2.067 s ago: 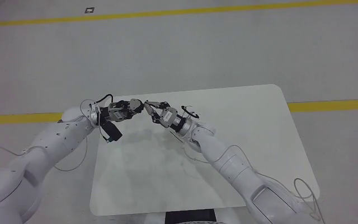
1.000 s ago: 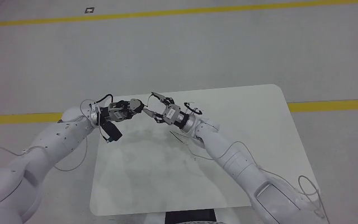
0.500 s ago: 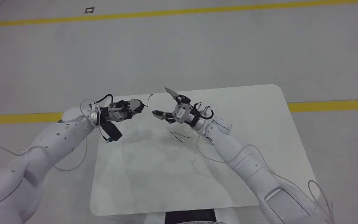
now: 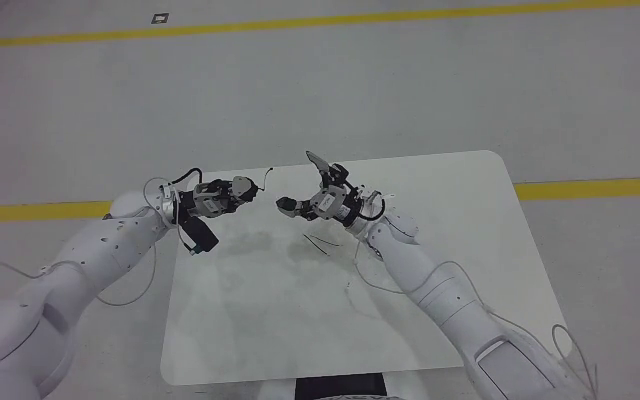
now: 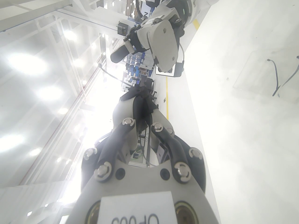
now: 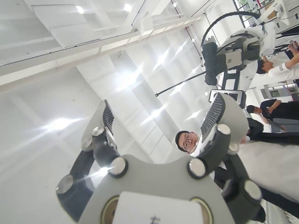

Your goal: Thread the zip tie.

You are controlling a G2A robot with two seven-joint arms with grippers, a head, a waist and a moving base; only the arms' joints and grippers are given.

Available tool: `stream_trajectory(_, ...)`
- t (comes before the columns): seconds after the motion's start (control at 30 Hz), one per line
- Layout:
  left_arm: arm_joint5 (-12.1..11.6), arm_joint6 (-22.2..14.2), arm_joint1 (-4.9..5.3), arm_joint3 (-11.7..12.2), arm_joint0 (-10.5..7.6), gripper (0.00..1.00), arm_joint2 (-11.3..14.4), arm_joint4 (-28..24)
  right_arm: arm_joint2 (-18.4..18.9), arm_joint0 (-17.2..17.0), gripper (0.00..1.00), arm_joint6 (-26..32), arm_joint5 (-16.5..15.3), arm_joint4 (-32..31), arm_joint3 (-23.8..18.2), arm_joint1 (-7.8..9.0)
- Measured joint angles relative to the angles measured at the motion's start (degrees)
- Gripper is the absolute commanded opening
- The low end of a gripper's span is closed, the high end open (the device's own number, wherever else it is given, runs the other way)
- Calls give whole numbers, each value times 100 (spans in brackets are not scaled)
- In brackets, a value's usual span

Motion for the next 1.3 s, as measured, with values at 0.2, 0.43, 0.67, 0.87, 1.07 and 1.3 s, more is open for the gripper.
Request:
stream_trajectory(0.2, 0, 0, 0, 0, 0, 0, 0, 0, 173, -74, 100, -309, -690, -1257, -335, 140)
stream_trajectory(0.43, 0, 0, 0, 0, 0, 0, 0, 0, 341, -203, 100, -587, -1887, -3405, -815, 329)
stream_trajectory(0.67, 0, 0, 0, 0, 0, 0, 0, 0, 426, -242, 100, -800, -2323, -4593, -1191, 387)
stream_trajectory(0.87, 0, 0, 0, 0, 0, 0, 0, 0, 423, -237, 100, -802, -2326, -4517, -1190, 389)
stream_trajectory(1.07, 0, 0, 0, 0, 0, 0, 0, 0, 409, -342, 100, -1524, -2326, -6479, -1709, 522)
stream_trajectory(1.3, 0, 0, 0, 0, 0, 0, 0, 0, 187, -446, 100, -2124, -2326, -8270, -2190, 663)
